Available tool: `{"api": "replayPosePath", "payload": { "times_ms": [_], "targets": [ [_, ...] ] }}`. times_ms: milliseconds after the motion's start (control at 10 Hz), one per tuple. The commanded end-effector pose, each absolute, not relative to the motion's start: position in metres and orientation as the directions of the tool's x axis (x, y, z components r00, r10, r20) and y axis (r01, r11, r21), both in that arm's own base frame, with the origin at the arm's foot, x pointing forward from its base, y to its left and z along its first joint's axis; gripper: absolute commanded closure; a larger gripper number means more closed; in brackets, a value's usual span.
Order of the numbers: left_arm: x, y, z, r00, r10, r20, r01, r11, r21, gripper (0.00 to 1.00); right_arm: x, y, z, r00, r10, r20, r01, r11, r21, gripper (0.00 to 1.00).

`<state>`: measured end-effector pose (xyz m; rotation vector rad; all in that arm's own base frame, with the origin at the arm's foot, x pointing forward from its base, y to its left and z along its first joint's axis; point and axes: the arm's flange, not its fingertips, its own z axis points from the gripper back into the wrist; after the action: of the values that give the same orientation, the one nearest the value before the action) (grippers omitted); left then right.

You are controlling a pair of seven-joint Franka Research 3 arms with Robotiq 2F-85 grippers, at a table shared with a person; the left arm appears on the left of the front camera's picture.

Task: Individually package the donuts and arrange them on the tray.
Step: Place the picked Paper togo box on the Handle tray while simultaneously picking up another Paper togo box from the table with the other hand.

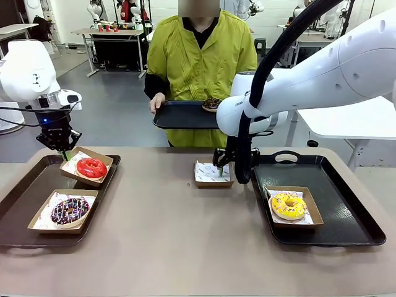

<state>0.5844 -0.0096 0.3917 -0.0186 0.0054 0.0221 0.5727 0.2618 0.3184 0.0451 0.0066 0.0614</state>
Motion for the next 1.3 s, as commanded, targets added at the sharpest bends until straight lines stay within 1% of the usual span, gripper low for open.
{"api": "replayPosePath", "payload": {
  "times_ms": [0, 100, 200, 300, 500, 600, 700, 800, 1200],
  "targets": [
    [0.5878, -0.0100, 0.3953, 1.000, 0.020, -0.020, -0.021, 0.999, -0.049, 0.85, 0.5812, 0.2617, 0.3187, 0.995, 0.103, 0.011, -0.104, 0.991, 0.080, 0.10],
    [0.5876, -0.0101, 0.3950, 1.000, 0.012, -0.020, -0.013, 0.999, -0.052, 0.42, 0.5808, 0.2620, 0.3198, 0.994, 0.110, 0.021, -0.111, 0.990, 0.082, 0.50],
    [0.5877, -0.0100, 0.3956, 1.000, 0.012, -0.027, -0.014, 0.998, -0.055, 0.28, 0.5803, 0.2625, 0.3229, 0.993, 0.110, 0.030, -0.113, 0.990, 0.085, 0.69],
    [0.5872, -0.0097, 0.3957, 1.000, 0.009, -0.026, -0.011, 0.998, -0.056, 0.00, 0.5797, 0.2622, 0.3249, 0.993, 0.110, 0.036, -0.113, 0.990, 0.086, 1.00],
    [0.5864, -0.0088, 0.3957, 1.000, 0.006, -0.029, -0.008, 0.998, -0.059, 0.00, 0.5792, 0.2610, 0.3278, 0.994, 0.101, 0.042, -0.105, 0.991, 0.087, 1.00],
    [0.5860, -0.0084, 0.3960, 1.000, 0.004, -0.029, -0.006, 0.998, -0.060, 0.11, 0.5795, 0.2606, 0.3274, 0.995, 0.095, 0.041, -0.098, 0.991, 0.088, 0.86],
    [0.5857, -0.0083, 0.3963, 1.000, 0.003, -0.029, -0.005, 0.998, -0.062, 0.02, 0.5793, 0.2605, 0.3274, 0.995, 0.090, 0.041, -0.094, 0.992, 0.090, 0.97],
    [0.5855, -0.0079, 0.3967, 1.000, 0.001, -0.030, -0.003, 0.998, -0.064, 0.00, 0.5795, 0.2605, 0.3274, 0.995, 0.086, 0.041, -0.089, 0.992, 0.091, 1.00],
    [0.5855, -0.0078, 0.3977, 0.999, 0.002, -0.033, -0.004, 0.997, -0.076, 0.00, 0.5802, 0.2599, 0.3276, 0.996, 0.077, 0.042, -0.081, 0.992, 0.097, 1.00]
  ]
}}
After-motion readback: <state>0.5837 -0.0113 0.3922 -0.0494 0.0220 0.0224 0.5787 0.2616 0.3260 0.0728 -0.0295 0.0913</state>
